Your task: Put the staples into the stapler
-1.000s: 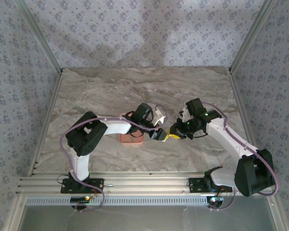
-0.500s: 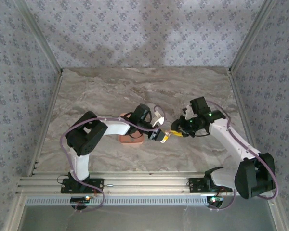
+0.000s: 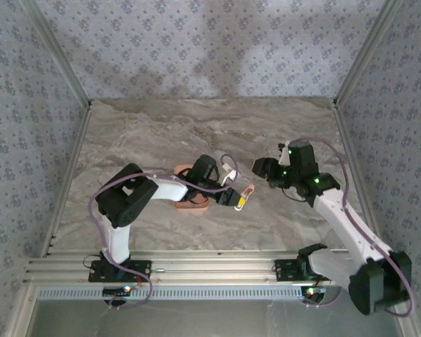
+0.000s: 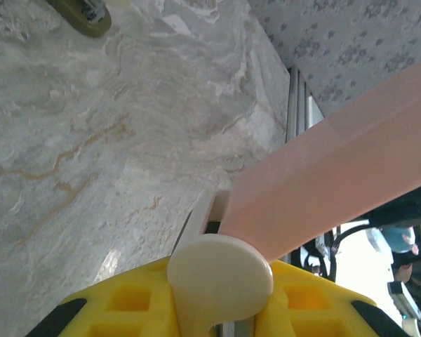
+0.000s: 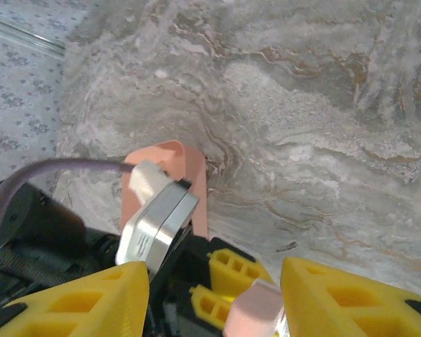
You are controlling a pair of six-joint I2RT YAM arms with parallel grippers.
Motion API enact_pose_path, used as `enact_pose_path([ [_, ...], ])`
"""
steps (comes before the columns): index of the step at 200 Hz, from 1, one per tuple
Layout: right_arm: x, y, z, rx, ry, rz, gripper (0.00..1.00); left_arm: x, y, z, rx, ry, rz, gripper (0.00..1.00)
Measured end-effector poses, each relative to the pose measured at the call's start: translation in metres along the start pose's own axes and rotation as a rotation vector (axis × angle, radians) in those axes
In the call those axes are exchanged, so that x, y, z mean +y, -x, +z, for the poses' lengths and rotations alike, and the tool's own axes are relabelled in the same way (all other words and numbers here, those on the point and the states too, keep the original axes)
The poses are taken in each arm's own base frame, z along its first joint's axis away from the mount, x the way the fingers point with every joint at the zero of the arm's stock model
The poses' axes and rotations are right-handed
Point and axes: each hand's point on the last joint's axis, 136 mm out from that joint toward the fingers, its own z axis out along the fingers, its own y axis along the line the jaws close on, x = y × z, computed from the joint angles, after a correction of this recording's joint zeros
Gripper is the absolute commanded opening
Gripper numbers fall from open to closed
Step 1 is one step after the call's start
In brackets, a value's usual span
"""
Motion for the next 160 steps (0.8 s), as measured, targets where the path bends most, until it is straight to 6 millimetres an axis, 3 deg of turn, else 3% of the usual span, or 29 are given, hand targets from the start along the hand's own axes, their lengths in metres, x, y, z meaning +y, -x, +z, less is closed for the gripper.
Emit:
enact_pose_path([
  [31, 0.007, -0.021, 0.002, 0.0, -0.044, -0.053, 0.56, 0.001, 0.005, 0.001, -0.02, 0.0, -0.035, 0.26],
  [65, -0.011, -0.039, 0.021, 0.04, -0.168, -0.065, 0.56, 0.002, 0.004, 0.001, -0.022, 0.003, -0.049, 0.26],
  [107, -0.027, -0.052, 0.041, 0.086, -0.266, -0.07, 0.49, 0.003, 0.005, 0.001, -0.026, 0.009, -0.051, 0.26],
  [126, -0.031, -0.056, 0.047, 0.097, -0.283, -0.063, 0.42, 0.003, 0.005, 0.002, -0.026, 0.012, -0.05, 0.26],
  [141, -0.03, -0.056, 0.051, 0.099, -0.284, -0.065, 0.3, 0.003, 0.004, 0.003, -0.025, 0.012, -0.048, 0.27],
  [160, -0.032, -0.055, 0.054, 0.095, -0.296, -0.071, 0.21, 0.003, 0.004, 0.003, -0.024, 0.018, -0.049, 0.28],
])
